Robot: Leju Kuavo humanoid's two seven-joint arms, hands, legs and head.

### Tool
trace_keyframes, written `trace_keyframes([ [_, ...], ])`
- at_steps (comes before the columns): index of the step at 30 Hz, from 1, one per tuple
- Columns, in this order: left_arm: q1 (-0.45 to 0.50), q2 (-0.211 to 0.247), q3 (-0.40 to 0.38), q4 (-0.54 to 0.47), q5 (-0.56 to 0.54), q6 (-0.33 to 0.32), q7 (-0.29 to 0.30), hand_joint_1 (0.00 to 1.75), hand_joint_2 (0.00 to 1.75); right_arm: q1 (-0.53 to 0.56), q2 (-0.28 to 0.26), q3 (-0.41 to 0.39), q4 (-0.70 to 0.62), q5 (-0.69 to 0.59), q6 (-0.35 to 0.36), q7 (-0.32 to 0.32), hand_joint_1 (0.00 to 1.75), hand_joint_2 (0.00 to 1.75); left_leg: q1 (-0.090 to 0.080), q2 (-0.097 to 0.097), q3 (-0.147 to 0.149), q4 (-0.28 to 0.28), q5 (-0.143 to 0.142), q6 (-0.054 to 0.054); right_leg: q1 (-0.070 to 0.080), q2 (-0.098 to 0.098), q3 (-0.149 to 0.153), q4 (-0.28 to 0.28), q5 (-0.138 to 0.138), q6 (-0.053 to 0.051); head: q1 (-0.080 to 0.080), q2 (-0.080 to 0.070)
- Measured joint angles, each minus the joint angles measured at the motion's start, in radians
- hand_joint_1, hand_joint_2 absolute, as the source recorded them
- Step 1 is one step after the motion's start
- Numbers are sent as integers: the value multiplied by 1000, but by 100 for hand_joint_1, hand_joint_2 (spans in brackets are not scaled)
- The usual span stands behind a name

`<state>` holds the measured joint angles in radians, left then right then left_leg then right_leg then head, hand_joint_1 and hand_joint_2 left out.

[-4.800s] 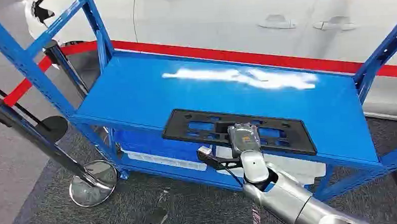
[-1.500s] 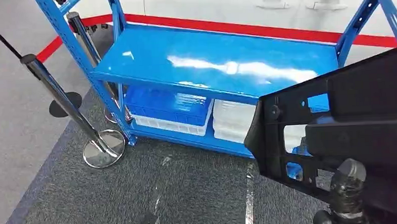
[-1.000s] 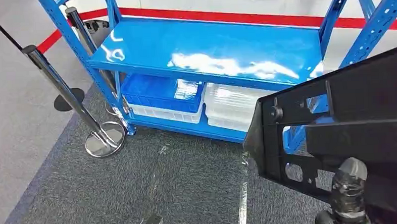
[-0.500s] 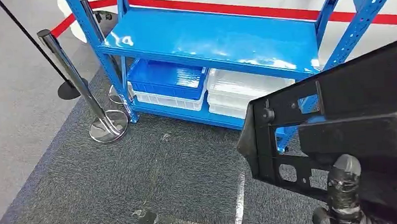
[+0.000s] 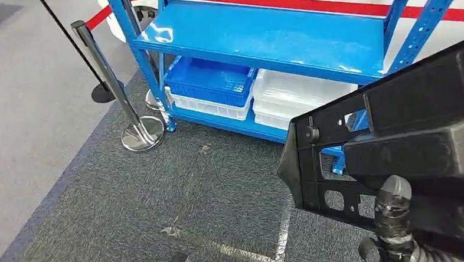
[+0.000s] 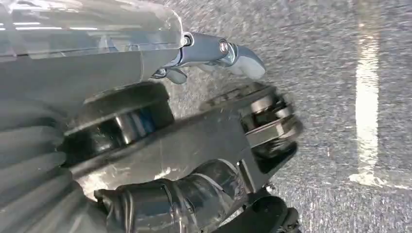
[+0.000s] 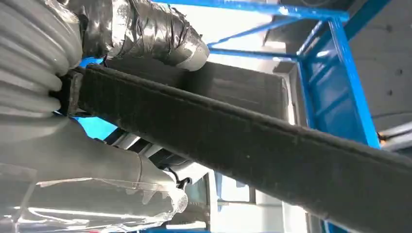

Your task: Take the parts from the cabinet and place them on the table.

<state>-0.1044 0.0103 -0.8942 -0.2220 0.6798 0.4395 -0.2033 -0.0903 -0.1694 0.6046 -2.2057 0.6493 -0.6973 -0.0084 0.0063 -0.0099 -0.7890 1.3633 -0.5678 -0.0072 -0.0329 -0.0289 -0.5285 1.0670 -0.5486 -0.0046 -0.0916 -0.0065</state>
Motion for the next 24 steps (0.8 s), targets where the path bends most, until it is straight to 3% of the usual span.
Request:
trace_keyframes([
  [2, 2, 0, 0, 0, 0, 0, 1, 0, 175, -1, 0, 0, 0, 0, 0, 0, 164, 175, 0, 3, 45, -56, 45, 7, 3, -17, 1, 0, 0, 0, 0, 0],
  [3, 2, 0, 0, 0, -1, 0, 1, 0, 175, -1, 0, 0, 0, 0, 0, 0, 164, 175, -2, 11, 108, -158, 93, 17, 4, -28, 11, 0, -1, 1, 0, 0],
  [4, 1, 0, 0, 0, -1, 0, 1, 0, 175, -2, 0, 0, 0, 0, 0, 0, 164, 175, -7, 28, 152, -239, 120, 27, 5, -34, 12, -1, -2, 2, 0, 0],
  [5, -1, 0, 0, 0, -2, 0, 1, 0, 175, -3, 0, 0, 0, 0, 0, 0, 164, 175, -18, 55, 175, -281, 103, 35, 8, -41, 10, -2, -3, 4, 2, 0],
  [6, -1, 1, 0, 0, -2, 1, 1, 0, 175, -3, 0, 0, 0, 0, 0, 0, 164, 175, -29, 58, 181, -294, 105, 37, 9, -46, 7, -6, 0, 10, -1, 0],
  [9, 3, 1, 0, 0, -2, 3, 5, 0, 175, -4, 0, 0, 3, 0, 0, 2, 164, 175, -32, 39, 181, -326, 112, 49, 9, -70, 17, -28, 10, 27, 1, 0],
  [10, 5, 1, 0, 0, -2, 3, 6, 0, 175, -7, 0, 0, 3, 0, 0, 2, 164, 175, -12, 33, 198, -356, 125, 52, 6, -58, 14, -25, -4, 31, 2, 0],
  [11, 4, 1, 0, 0, -3, 3, 7, 0, 175, -7, -1, 0, 5, 0, 0, 3, 164, 175, -18, 24, 204, -367, 129, 54, 9, -18, 6, -2, -20, 29, 4, 0],
  [12, 1, 1, 0, 0, -3, 6, 9, 0, 175, -8, -1, 0, 5, 0, 0, 4, 164, 175, -18, 18, 205, -368, 132, 59, 8, 8, -25, 61, -54, 26, 5, 0],
  [14, -3, -1, 0, 0, -3, 6, 12, 0, 175, -6, -2, 0, 7, -1, 0, 11, 164, 175, -20, -3, 203, -365, 130, 62, 12, 26, -107, 216, -106, 28, 8, 0],
  [15, -3, -2, 0, 0, -3, 7, 14, 0, 175, -6, -2, 0, 9, -2, 0, 15, 164, 175, -20, -14, 203, -362, 129, 62, 12, 27, -135, 258, -108, 30, 7, 0],
  [16, -2, -2, 0, 0, -3, 7, 15, 0, 175, -6, -3, 0, 11, -3, 0, 15, 164, 175, -20, -25, 203, -358, 127, 62, 12, 27, -141, 253, -85, 32, 8, 0],
  [17, 0, -2, 0, 0, -3, 8, 15, 0, 175, -6, -4, 0, 12, -4, 0, 15, 164, 175, -18, -37, 202, -352, 125, 61, 10, 27, -126, 207, -42, 34, 8, 0],
  [18, 0, -2, 0, 0, -3, 8, 16, 0, 175, -7, -4, 0, 13, -6, 0, 15, 164, 175, -15, -51, 201, -341, 120, 56, 7, 31, -92, 122, 14, 37, 8, 0],
  [19, -1, -3, 0, 0, -4, 9, 16, 0, 175, -8, -4, 0, 13, -15, 0, 12, 164, 175, -14, -63, 197, -329, 113, 51, 2, 48, -59, 43, 58, 40, 10, 0],
  [20, -1, -3, 0, 0, -4, 9, 16, 0, 175, -10, -4, 0, 15, -57, 0, -6, 164, 175, -13, -72, 187, -319, 108, 45, -3, 98, -52, 26, 34, 40, 11, 0],
  [21, -5, -3, 0, 0, -2, 10, 17, 0, 175, -10, -4, 0, 12, -140, 0, -44, 164, 175, -16, -83, 171, -295, 106, 41, -4, 105, -46, 6, 36, 36, 10, 0],
  [24, 2, -3, -1, 0, 2, 15, 14, 0, 175, -10, -4, 0, 11, -340, 0, -145, 164, 175, -12, -107, 162, -306, 118, 27, 4, 79, -51, 10, 42, 23, 11, 0],
])
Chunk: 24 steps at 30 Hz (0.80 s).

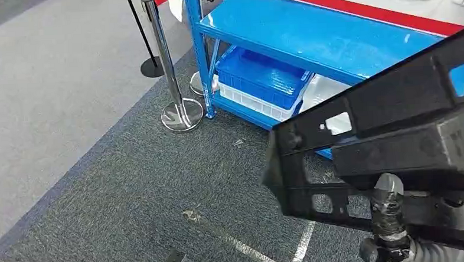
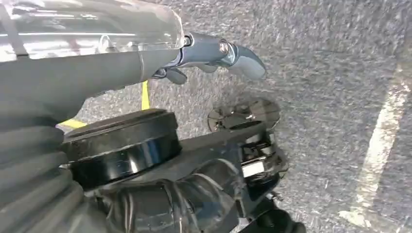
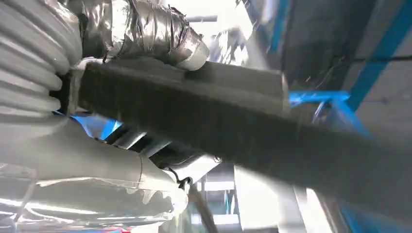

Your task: Take the parts from the cabinet and place them on the table.

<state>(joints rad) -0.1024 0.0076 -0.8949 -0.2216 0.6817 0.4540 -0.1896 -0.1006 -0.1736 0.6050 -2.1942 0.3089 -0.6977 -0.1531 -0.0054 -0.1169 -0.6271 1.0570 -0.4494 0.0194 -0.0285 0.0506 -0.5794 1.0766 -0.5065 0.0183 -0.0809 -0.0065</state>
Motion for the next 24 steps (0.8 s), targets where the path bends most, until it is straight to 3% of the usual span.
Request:
trace_keyframes([
  [1, 2, 2, 0, 0, 2, 3, 0, 0, 175, -1, 0, 0, -2, -18, 0, -18, 164, 175, 1, 2, -6, 4, -5, -1, -10, -12, 3, -6, 3, -5, 0, 0],
  [2, 3, 1, 0, 0, 2, 2, 0, 0, 175, 0, 0, 0, -6, -30, 0, -25, 164, 175, -6, 54, -16, 29, -22, -10, -9, -22, 8, -9, 3, -9, -6, 0],
  [3, 1, 1, 0, 0, 3, 3, 0, 0, 175, -1, 0, 0, -11, -36, 0, -28, 164, 175, -1, 82, -43, 87, -55, -18, -8, -36, 10, -10, 3, -12, -16, 0],
  [5, -4, -1, 0, 0, 6, 2, 0, 0, 175, -1, -1, 0, -16, -42, 1, -35, 164, 175, 7, 103, -117, 236, -116, -27, -5, -63, 9, -10, 2, -13, -15, 0],
  [6, -3, -4, 0, 0, 8, 2, 0, 0, 175, -2, -1, 0, -16, -43, 1, -37, 164, 175, 11, 105, -143, 286, -124, -30, -5, -76, 10, -10, 1, -14, -15, 0],
  [7, 0, -5, 0, 0, 9, 2, 0, 0, 175, -3, -1, 0, -16, -44, 1, -38, 164, 175, 14, 107, -146, 289, -111, -32, -5, -86, 10, -10, 0, -14, -14, 0],
  [8, 1, -6, 0, 0, 10, 2, 0, 0, 175, -4, -1, 0, -17, -52, 1, -40, 164, 175, 16, 109, -127, 249, -81, -32, -5, -96, 11, -10, 0, -14, -15, 0],
  [10, -1, -9, 0, 0, 16, 5, 0, 0, 175, -10, -1, 0, -22, -83, 2, -50, 164, 175, 17, 132, -40, 82, 1, -27, -5, -113, 17, -10, -4, -12, -15, 0],
  [11, -5, -14, 0, 0, 19, 7, 0, 0, 175, -12, -1, 0, -25, -100, 5, -61, 164, 175, 12, 176, -9, 12, 6, -26, -5, -120, 20, -11, -6, -9, -14, 0],
  [12, -11, -17, 0, 0, 20, 11, 0, 0, 175, -13, -1, 0, -28, -115, 8, -75, 164, 175, -6, 191, 4, -2, -3, -20, 3, -127, 19, -12, -8, -3, -14, 0],
  [15, -14, -23, 0, 0, 30, 26, 2, 0, 175, -13, -1, 7, -29, -166, 20, -107, 164, 175, -13, 157, -3, -11, 3, -3, -1, -152, 29, -30, -3, 14, -13, 0],
  [16, -14, -23, 0, 0, 31, 31, 2, 0, 175, -12, -1, 9, -31, -183, 27, -120, 164, 175, -10, 147, 11, -28, 10, 7, -1, -159, 36, -32, -8, 23, -14, 0],
  [18, -14, -29, 0, 0, 32, 34, 2, 0, 175, -12, -3, 10, -32, -201, 32, -133, 164, 175, -6, 130, 24, -47, 20, 28, -6, -83, 13, 27, -50, 21, -8, 0],
  [19, -19, -32, 0, 0, 32, 36, 2, 0, 175, -11, -3, 11, -33, -204, 32, -133, 164, 175, -6, 121, 23, -47, 20, 37, -2, -64, -27, 105, -88, 16, -5, 0],
  [21, -22, -39, 0, 0, 32, 36, 3, 0, 175, -5, -6, 14, -33, -228, 39, -149, 164, 175, -8, 97, 22, -46, 20, 38, 5, -52, -104, 248, -136, 16, -3, 0],
  [22, -21, -44, 0, 0, 29, 37, 11, 0, 175, 0, -8, 14, -33, -253, 48, -168, 164, 175, -9, 83, 22, -44, 19, 39, 7, -52, -121, 269, -128, 16, -3, 0],
  [23, -21, -47, 0, 0, 25, 39, 27, 0, 175, 2, -8, 14, -35, -286, 60, -196, 164, 175, -9, 69, 22, -41, 18, 38, 7, -52, -113, 240, -97, 16, -2, 0],
  [24, -21, -51, 0, 0, 19, 40, 40, 0, 175, 2, -9, 14, -38, -317, 74, -219, 164, 175, -8, 55, 22, -35, 16, 36, 6, -50, -84, 170, -49, 16, -2, 0],
])
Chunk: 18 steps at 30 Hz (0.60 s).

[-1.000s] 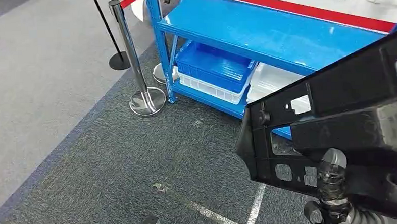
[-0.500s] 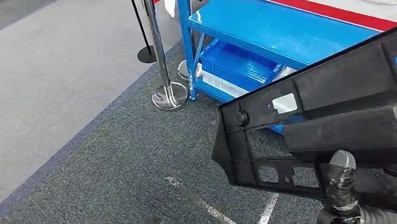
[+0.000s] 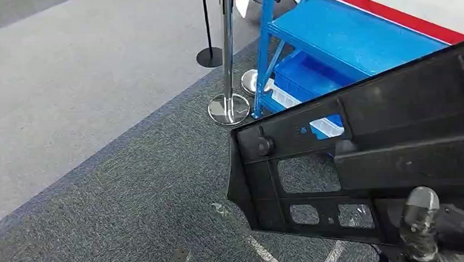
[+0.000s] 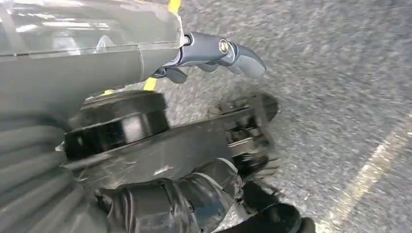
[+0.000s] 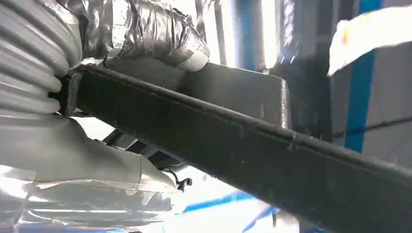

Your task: Take the parts from the cabinet and place them on the table.

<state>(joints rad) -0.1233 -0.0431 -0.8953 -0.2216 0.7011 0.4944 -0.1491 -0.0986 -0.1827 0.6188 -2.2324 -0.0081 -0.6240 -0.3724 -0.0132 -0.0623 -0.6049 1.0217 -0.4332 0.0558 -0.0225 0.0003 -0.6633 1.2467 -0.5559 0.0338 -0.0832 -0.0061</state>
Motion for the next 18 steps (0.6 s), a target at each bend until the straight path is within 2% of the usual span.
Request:
trace_keyframes([
  [1, -1, -5, 0, 0, -2, 0, 9, 0, 175, 0, -2, 0, -4, -23, 16, -17, 164, 175, 2, -14, -1, 7, -5, -3, -2, 9, 41, -91, 49, 0, 0, 0],
  [2, -1, -6, 0, 0, -3, 0, 16, 0, 175, 0, -2, 0, -5, -36, 29, -27, 164, 175, 3, -24, -5, 18, -11, -9, -8, 47, 70, -164, 73, 1, 1, 0],
  [3, -4, -8, 0, 0, -4, 0, 18, 0, 175, 2, -3, 0, -6, -44, 35, -34, 164, 175, -4, -33, -16, 35, -16, -17, -9, 80, 75, -181, 57, 2, 2, 0],
  [4, -5, -11, 0, 0, -5, 0, 21, 0, 175, 5, -3, 0, -11, -50, 39, -36, 164, 175, 1, -45, -22, 34, -15, -19, -9, 68, 77, -174, 60, -4, -1, 0],
  [6, -3, -11, -1, 0, -9, -5, 22, 0, 175, 9, -5, 0, -14, -65, 46, -48, 164, 175, 4, -58, -25, 30, -8, -30, -1, 53, 76, -175, 63, -13, 0, 0],
  [7, -1, -9, -1, 1, -11, -8, 22, 0, 175, 11, -5, 0, -14, -72, 52, -57, 164, 175, 4, -67, -30, 31, -9, -33, -9, 41, 78, -181, 67, -20, 0, 0],
  [8, 1, -8, -2, 1, -15, -15, 23, 0, 175, 12, -5, 0, -17, -77, 57, -63, 164, 175, 2, -29, -35, 44, -18, -37, -9, 32, 83, -185, 68, -25, 0, 0],
  [9, 1, -8, -5, 1, -23, -21, 28, 0, 175, 22, -5, 0, -22, -77, 58, -73, 164, 175, -1, 17, -53, 84, -45, -45, -8, 21, 86, -188, 67, -26, -13, 0],
  [10, -1, -7, -8, 1, -29, -28, 34, 0, 175, 31, -5, 0, -28, -75, 58, -78, 164, 175, 4, 39, -85, 150, -79, -52, -6, 7, 89, -189, 65, -30, -13, 0],
  [11, -1, -6, -10, 1, -33, -32, 36, 0, 175, 36, -6, 0, -32, -73, 60, -83, 164, 175, 8, 49, -125, 230, -114, -56, -4, -7, 90, -189, 63, -33, -12, 0],
  [12, 0, -5, -10, 1, -33, -35, 38, 0, 175, 41, -6, 0, -34, -71, 61, -86, 164, 175, 11, 52, -163, 303, -137, -59, -3, -21, 90, -189, 62, -35, -14, 0],
  [13, 2, -5, -12, 1, -35, -37, 40, 0, 175, 46, -6, 0, -36, -70, 61, -87, 164, 175, 13, 53, -181, 332, -137, -61, -2, -34, 91, -189, 60, -35, -13, 0],
  [14, 4, -4, -13, 1, -35, -37, 40, 0, 175, 49, -6, 0, -37, -69, 61, -88, 164, 175, 14, 54, -172, 313, -116, -60, -2, -44, 93, -189, 58, -34, -13, 0],
  [15, 4, -3, -15, 1, -35, -37, 42, 0, 175, 50, -6, 0, -39, -69, 61, -88, 164, 175, 14, 56, -142, 255, -80, -57, -2, -55, 96, -189, 56, -34, -13, 0],
  [16, 4, -3, -18, 1, -35, -38, 42, 0, 175, 50, -6, 0, -42, -69, 61, -88, 164, 175, 13, 62, -93, 163, -35, -51, -2, -65, 101, -190, 52, -33, -13, 0],
  [17, 4, -1, -21, 1, -38, -39, 47, 0, 175, 50, -6, 0, -43, -66, 61, -89, 164, 175, 9, 87, -41, 71, 2, -43, -2, -74, 108, -191, 49, -33, -14, 0],
  [18, 2, 1, -23, 2, -47, -45, 63, 0, 175, 54, -6, 0, -43, -60, 61, -89, 164, 175, -8, 137, -17, 27, -16, -38, 2, -82, 112, -194, 46, -28, -12, 0],
])
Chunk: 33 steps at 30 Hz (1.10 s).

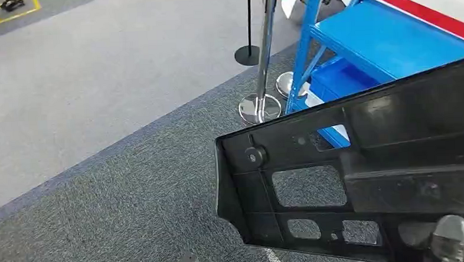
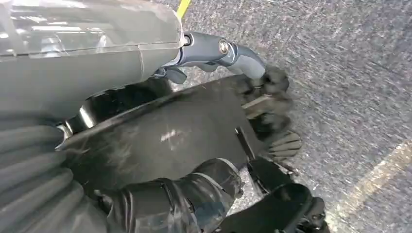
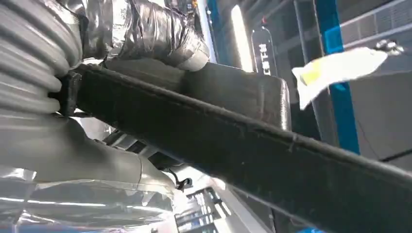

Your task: Take the parts from the cabinet and place them on the table.

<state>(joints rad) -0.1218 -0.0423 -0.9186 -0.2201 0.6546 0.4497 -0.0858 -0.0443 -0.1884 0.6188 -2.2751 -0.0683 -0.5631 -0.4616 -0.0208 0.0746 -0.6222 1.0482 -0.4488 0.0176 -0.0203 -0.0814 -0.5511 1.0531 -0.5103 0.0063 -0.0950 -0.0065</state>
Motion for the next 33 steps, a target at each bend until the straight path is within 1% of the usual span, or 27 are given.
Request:
trace_keyframes([
  [1, -1, 2, -3, 0, -10, -4, 16, 0, 175, 7, 0, 0, 0, 6, 0, -2, 164, 175, -7, -8, 4, -8, 2, 8, 0, -8, 0, -4, -1, 4, -1, 0],
  [4, 9, 19, -13, 1, -28, -10, 40, 0, 175, 21, 0, 0, -1, 20, 5, -5, 164, 175, -11, -38, 2, -18, 6, 19, 0, -34, 12, -13, -3, 17, 0, 0],
  [5, 15, 24, -23, 2, -31, -10, 39, 0, 175, 25, 0, 0, -2, 16, 10, -10, 164, 175, 5, -49, 22, -38, 15, 25, -6, -15, 12, -3, -15, 24, -1, 0],
  [6, 14, 30, -24, 2, -35, -10, 32, 0, 175, 32, 0, 0, -2, 8, 18, -18, 164, 175, 3, -55, 28, -46, 15, 33, -4, 30, 3, 24, -33, 23, 2, 0],
  [7, 8, 33, -24, 2, -37, -9, 23, 0, 175, 39, 0, 0, -2, -5, 28, -33, 164, 175, 4, -63, 29, -46, 17, 43, -3, 57, -32, 92, -70, 20, 2, 0],
  [9, -12, 34, -28, 2, -45, -16, 14, 0, 175, 54, 0, 0, -2, -47, 48, -67, 164, 175, 3, -90, 30, -45, 15, 46, -2, 76, -116, 245, -127, 21, 7, 0],
  [10, -22, 34, -33, 2, -50, -19, 13, 0, 175, 58, 0, 0, -2, -67, 56, -89, 164, 175, 3, -107, 30, -43, 14, 46, -1, 79, -148, 290, -127, 23, 7, 0],
  [11, -27, 34, -37, 2, -52, -21, 13, 0, 175, 61, 0, 0, -1, -80, 65, -104, 164, 175, 4, -120, 31, -42, 13, 45, -2, 79, -151, 278, -103, 25, 8, 0],
  [12, -32, 34, -41, 2, -55, -22, 13, 0, 175, 62, 0, 0, -1, -87, 70, -112, 164, 175, 7, -134, 33, -38, 10, 42, -5, 79, -134, 228, -61, 27, 7, 0],
  [13, -36, 34, -44, 2, -58, -24, 12, 0, 175, 64, 1, 0, -1, -91, 73, -115, 164, 175, 11, -149, 33, -30, 6, 36, -9, 84, -100, 146, -9, 31, 7, 0],
  [14, -41, 33, -49, 2, -61, -26, 10, 0, 175, 66, 1, 0, -1, -90, 74, -118, 164, 175, 14, -161, 30, -17, -3, 28, -14, 105, -65, 64, 34, 36, 7, 0],
  [15, -48, 33, -52, 2, -61, -28, 7, 0, 175, 66, 1, 0, 0, -84, 76, -122, 164, 175, 13, -173, 21, -1, -11, 20, -22, 156, -52, 31, 20, 40, 10, 0],
  [16, -55, 33, -54, 2, -61, -29, 7, 0, 175, 69, 5, 0, -1, -78, 77, -125, 164, 175, 12, -186, 9, 18, -18, 15, -19, 158, -48, 26, 19, 33, 11, 0],
  [19, -48, 33, -56, 2, -56, -29, 9, 0, 175, 71, 9, 6, -1, -78, 81, -133, 164, 175, 16, -209, -4, 8, -11, 3, -13, 126, -49, 27, 22, 14, 14, 0],
  [20, -43, 36, -56, 2, -52, -29, 12, 0, 175, 70, 10, 9, -1, -86, 84, -143, 164, 175, 16, -191, -3, 15, -16, 1, -18, 114, -46, 22, 24, 6, 12, 0],
  [21, -38, 35, -57, 2, -50, -29, 15, 0, 175, 72, 11, 10, -1, -95, 87, -150, 164, 175, 9, -137, -12, 39, -32, -6, -17, 107, -42, 20, 23, 4, 9, 0],
  [22, -36, 35, -58, 2, -50, -34, 19, 0, 175, 72, 16, 10, -1, -109, 95, -164, 164, 175, 13, -108, -38, 92, -63, -12, -15, 94, -40, 19, 21, -2, -2, 0],
  [23, -35, 37, -58, 2, -48, -35, 25, 0, 175, 72, 18, 11, -1, -121, 106, -176, 164, 175, 16, -94, -78, 168, -100, -16, -12, 80, -39, 19, 20, -4, 2, 0],
  [24, -31, 38, -58, 2, -47, -37, 26, 0, 175, 72, 19, 12, -1, -129, 115, -183, 164, 175, 19, -89, -118, 243, -129, -18, -9, 64, -39, 19, 18, -7, -1, 0],
  [25, -26, 38, -58, 2, -47, -38, 26, 0, 175, 72, 20, 14, 0, -135, 119, -186, 164, 175, 20, -89, -144, 289, -139, -19, -7, 52, -39, 19, 16, -8, 0, 0],
  [26, -19, 39, -58, 2, -46, -39, 26, 0, 175, 72, 23, 16, 0, -137, 121, -188, 164, 175, 21, -88, -150, 293, -129, -18, -6, 40, -37, 19, 14, -8, 0, 0],
  [27, -15, 42, -58, 2, -46, -39, 25, 0, 175, 71, 24, 17, 0, -140, 122, -192, 164, 175, 21, -86, -129, 249, -95, -14, -4, 27, -35, 19, 11, -8, 0, 0],
  [28, -15, 44, -58, 2, -45, -39, 27, 0, 175, 71, 25, 17, 0, -142, 123, -195, 164, 175, 20, -80, -92, 177, -54, -8, -2, 16, -30, 19, 8, -8, 0, 0],
  [29, -13, 45, -58, 2, -43, -39, 29, 0, 175, 70, 27, 17, 0, -145, 125, -197, 164, 175, 15, -60, -42, 85, -10, -1, -1, 5, -24, 18, 4, -8, -1, 0],
  [30, -13, 48, -58, 2, -39, -35, 32, 0, 175, 70, 29, 17, 0, -149, 132, -199, 164, 175, 5, -6, -9, 14, -3, 7, -1, -4, -18, 16, 1, -6, 1, 0],
  [31, -14, 52, -58, 2, -35, -31, 35, 0, 175, 70, 31, 17, 0, -154, 141, -201, 164, 175, -10, 14, -3, 6, -10, 13, 4, -12, -15, 14, -1, -1, 1, 0],
  [33, -12, 56, -58, 2, -22, -21, 34, 0, 175, 69, 33, 18, 0, -171, 162, -209, 164, 175, -15, -11, -6, -1, -10, 21, -1, -29, -8, 7, -3, 7, 0, 0],
])
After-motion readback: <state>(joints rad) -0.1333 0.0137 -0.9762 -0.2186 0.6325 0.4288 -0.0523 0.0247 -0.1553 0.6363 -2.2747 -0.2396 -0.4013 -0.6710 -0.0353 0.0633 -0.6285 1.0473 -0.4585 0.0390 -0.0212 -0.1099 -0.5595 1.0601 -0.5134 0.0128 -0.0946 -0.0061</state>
